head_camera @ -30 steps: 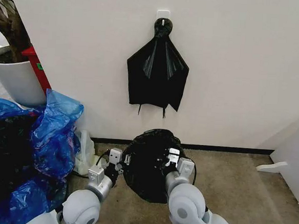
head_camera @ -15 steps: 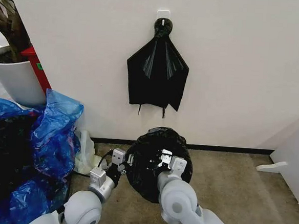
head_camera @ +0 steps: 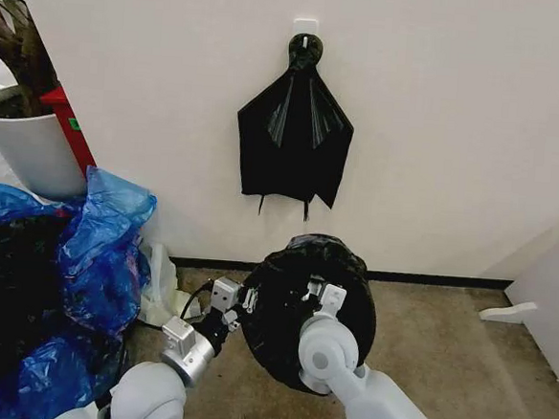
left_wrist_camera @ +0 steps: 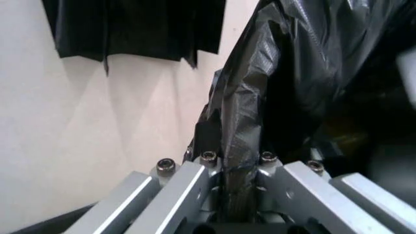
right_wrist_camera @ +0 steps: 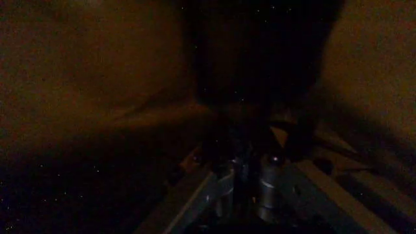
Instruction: Place the garbage bag over the trash bin.
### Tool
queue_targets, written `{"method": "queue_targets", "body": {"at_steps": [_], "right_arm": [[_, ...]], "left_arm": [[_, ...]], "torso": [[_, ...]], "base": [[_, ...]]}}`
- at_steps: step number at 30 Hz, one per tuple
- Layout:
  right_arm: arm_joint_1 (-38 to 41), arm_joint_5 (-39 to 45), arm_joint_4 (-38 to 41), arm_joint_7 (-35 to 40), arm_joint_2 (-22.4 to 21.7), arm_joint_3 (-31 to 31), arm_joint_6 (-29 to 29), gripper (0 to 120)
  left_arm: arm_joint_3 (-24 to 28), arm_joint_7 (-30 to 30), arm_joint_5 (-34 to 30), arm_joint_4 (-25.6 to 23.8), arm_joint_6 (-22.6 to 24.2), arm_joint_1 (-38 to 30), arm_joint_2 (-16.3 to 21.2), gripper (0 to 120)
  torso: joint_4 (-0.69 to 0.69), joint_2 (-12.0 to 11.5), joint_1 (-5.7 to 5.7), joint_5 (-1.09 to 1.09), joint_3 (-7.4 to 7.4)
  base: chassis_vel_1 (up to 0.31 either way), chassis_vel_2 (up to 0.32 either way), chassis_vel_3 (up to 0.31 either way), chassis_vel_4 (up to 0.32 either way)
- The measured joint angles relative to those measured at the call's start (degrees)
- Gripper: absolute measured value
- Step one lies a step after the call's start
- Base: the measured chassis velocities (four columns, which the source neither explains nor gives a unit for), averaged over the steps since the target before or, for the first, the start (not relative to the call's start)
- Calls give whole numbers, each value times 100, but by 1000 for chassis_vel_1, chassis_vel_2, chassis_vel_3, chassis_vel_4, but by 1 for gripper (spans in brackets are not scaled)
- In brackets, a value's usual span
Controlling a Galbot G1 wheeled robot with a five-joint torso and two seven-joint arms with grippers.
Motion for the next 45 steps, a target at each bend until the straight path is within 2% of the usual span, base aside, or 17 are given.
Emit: {"method": "queue_targets", "body": {"at_steps": [15, 28, 30, 33, 37, 45], "right_arm": [[78, 90, -280, -163, -16, 164, -19, 0], [-3, 616, 820, 39, -339, -173, -89, 0], [3, 719, 918, 63, -375, -209, -98, 0], [72, 1305, 1186, 299, -481, -320, -128, 0], [92, 1645, 1195, 476, -526, -442, -125, 0], [22, 1543, 875, 463, -404, -449, -117, 0]], "left_arm": [[-71, 119, 53, -224, -9, 135, 17, 0], [-97, 34, -29, 529, -144, -197, -122, 0], [-93, 100, 59, 604, -204, -203, -131, 0], [-92, 296, 365, 779, -399, -234, -157, 0], [-89, 388, 487, 829, -490, -288, -185, 0], [-114, 396, 458, 670, -492, -264, -172, 0]], "torso": [[0, 0, 0, 1, 0], [0, 0, 0, 0, 0], [0, 0, 0, 0, 0], [0, 0, 0, -1, 0], [0, 0, 0, 0, 0], [0, 0, 0, 0, 0]], "base": [[0, 0, 0, 0], [0, 0, 0, 0], [0, 0, 0, 0], [0, 0, 0, 0], [0, 0, 0, 0], [0, 0, 0, 0]]}}
